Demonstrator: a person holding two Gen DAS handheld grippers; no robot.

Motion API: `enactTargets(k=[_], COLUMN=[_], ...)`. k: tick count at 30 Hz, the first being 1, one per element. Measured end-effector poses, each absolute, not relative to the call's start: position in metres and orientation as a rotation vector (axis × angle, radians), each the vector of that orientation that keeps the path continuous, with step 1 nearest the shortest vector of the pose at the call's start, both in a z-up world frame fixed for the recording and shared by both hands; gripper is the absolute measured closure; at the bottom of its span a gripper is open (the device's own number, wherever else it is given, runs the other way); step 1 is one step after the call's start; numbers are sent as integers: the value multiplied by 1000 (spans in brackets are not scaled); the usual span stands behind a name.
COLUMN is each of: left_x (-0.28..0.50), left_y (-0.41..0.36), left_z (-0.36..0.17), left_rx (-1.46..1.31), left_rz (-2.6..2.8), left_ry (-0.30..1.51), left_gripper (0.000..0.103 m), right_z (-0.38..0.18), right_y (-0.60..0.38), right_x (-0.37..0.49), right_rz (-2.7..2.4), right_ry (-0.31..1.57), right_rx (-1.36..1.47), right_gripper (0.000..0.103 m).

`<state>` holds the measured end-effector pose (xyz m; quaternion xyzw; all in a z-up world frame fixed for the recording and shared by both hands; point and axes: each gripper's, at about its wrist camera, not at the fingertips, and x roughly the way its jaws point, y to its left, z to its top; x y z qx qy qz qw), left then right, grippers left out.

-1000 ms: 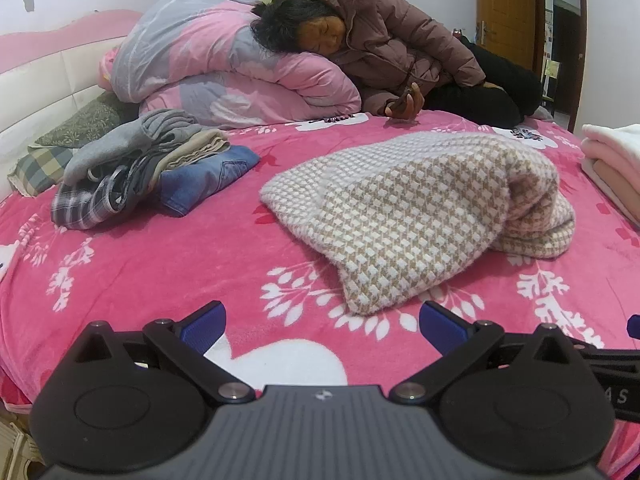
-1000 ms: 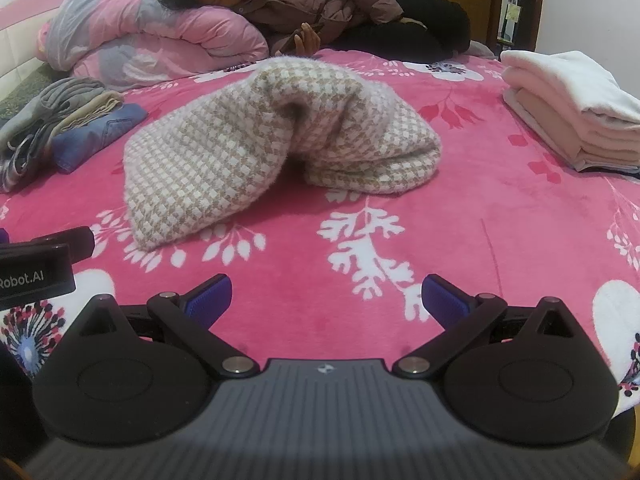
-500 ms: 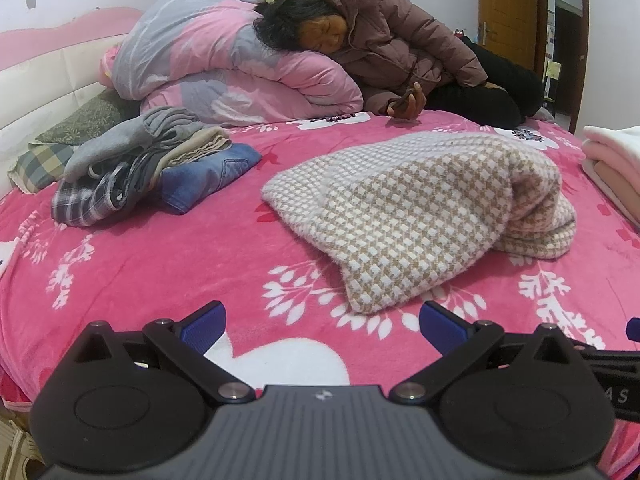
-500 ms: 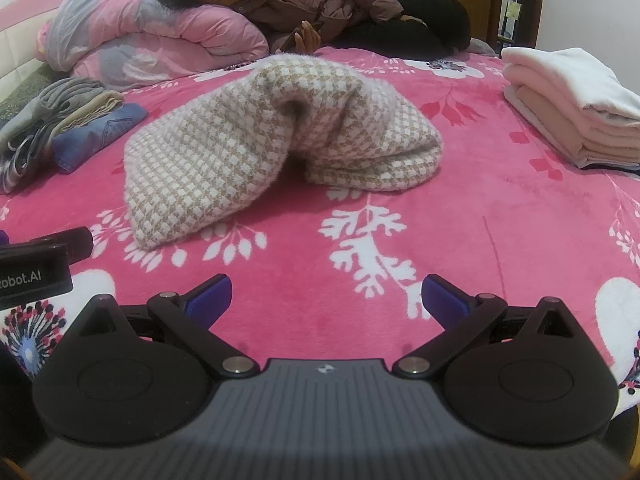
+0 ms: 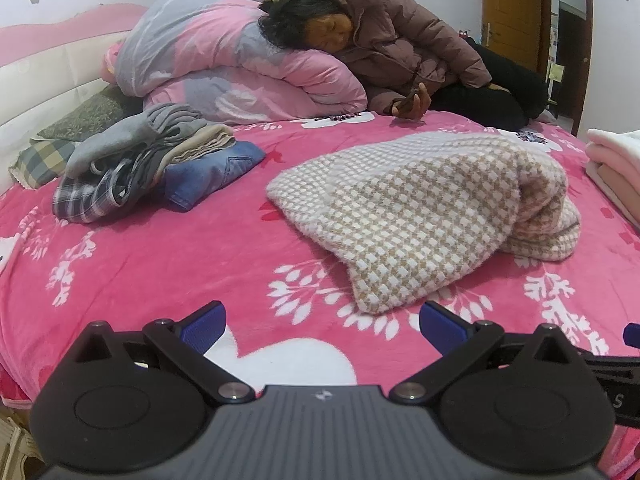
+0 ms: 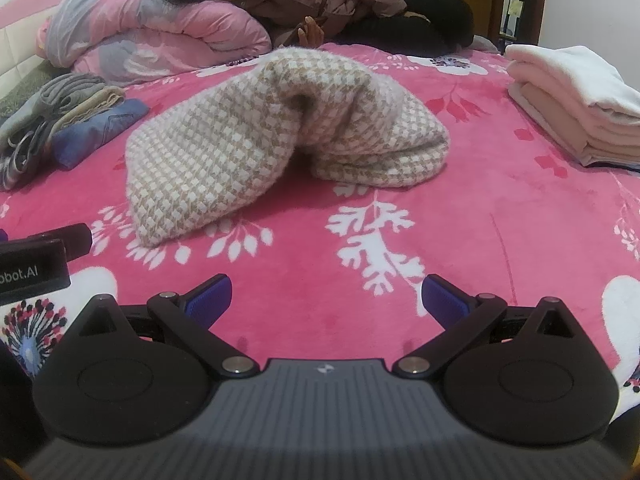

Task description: Fold clothes

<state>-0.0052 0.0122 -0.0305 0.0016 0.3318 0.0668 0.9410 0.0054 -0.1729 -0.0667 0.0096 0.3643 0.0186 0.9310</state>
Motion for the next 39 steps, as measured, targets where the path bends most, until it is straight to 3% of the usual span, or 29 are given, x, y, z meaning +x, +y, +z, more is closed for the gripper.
enactTargets(k=[11, 22, 28, 32, 39], left_x=[-3, 51, 127, 193, 254], left_y=[36, 84, 127, 134, 117], left_z=[-32, -44, -55, -75, -105], left_rx=[-80, -288, -431, -371, -318], left_rz=[87, 49, 45, 127, 98], left_ry=[588, 554, 576, 698, 736], left_gripper=[0, 0, 2, 29, 50], right_z=[-73, -38, -8, -1, -27], right_y=[-169, -203, -243, -252, -227], right_x=[5, 12, 71, 141, 249], right_rz=[90, 157, 206, 243, 368], right_ry=[714, 324, 216, 304, 533], right_rx=[3, -2, 83, 148, 222], right_gripper=[1, 1, 1, 1, 1])
